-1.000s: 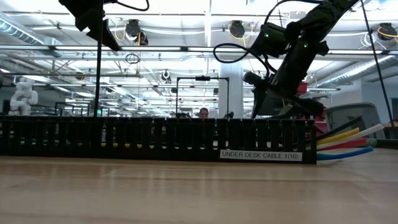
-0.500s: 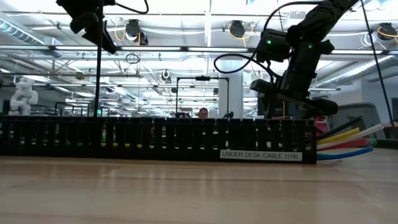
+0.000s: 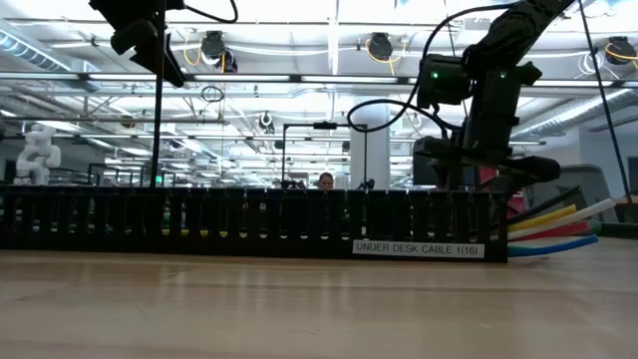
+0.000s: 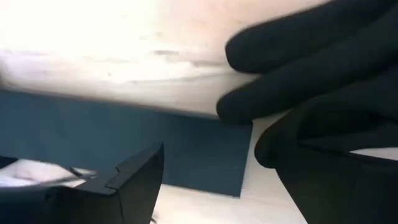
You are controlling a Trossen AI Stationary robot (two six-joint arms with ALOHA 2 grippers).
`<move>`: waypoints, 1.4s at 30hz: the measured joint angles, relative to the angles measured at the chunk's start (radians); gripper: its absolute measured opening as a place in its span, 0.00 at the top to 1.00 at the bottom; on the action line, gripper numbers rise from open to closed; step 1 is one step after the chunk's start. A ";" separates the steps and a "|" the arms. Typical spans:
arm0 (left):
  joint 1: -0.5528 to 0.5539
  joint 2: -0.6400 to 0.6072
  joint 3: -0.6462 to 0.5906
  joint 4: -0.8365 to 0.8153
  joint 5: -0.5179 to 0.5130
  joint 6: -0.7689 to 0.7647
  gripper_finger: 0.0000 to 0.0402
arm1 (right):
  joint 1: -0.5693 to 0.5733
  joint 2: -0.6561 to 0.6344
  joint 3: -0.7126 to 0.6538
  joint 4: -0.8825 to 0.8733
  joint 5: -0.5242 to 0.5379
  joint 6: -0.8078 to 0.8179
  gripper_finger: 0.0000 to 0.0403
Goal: Ziptie cables
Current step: Close the cable duct
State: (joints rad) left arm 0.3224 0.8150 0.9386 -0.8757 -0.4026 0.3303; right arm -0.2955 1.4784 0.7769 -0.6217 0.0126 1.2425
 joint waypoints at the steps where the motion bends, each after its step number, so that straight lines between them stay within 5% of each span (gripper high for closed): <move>1: 0.000 0.000 0.000 0.000 0.000 0.000 0.50 | 0.000 0.000 0.000 0.008 0.008 0.001 0.28; 7: 0.000 0.000 0.000 -0.012 0.000 0.000 0.50 | 0.000 -0.010 0.000 0.020 0.026 -0.030 0.28; 14: 0.000 0.000 0.000 -0.067 -0.007 -0.007 0.50 | -0.024 -0.113 0.001 0.020 0.172 -0.055 0.28; 20: 0.000 0.000 0.000 -0.065 -0.055 -0.009 0.50 | -0.095 -0.167 0.044 0.278 0.192 -0.194 0.28; 26: 0.000 -0.017 0.000 -0.058 -0.057 -0.011 0.50 | -0.121 0.050 0.439 0.205 0.153 -0.570 0.28; 33: 0.000 -0.074 0.000 -0.059 -0.046 -0.038 0.50 | -0.090 0.483 1.091 -0.161 0.104 -1.081 0.28; 38: 0.000 -0.120 0.000 -0.058 -0.046 -0.038 0.50 | -0.077 0.744 1.402 -0.459 0.026 -1.259 0.28; 42: 0.000 -0.141 0.000 -0.058 -0.053 -0.039 0.50 | -0.015 0.877 1.502 -0.530 -0.080 -1.289 0.28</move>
State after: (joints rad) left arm 0.3227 0.6737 0.9382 -0.9336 -0.4552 0.2913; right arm -0.3101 2.3551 2.2786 -1.1517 -0.0678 -0.0465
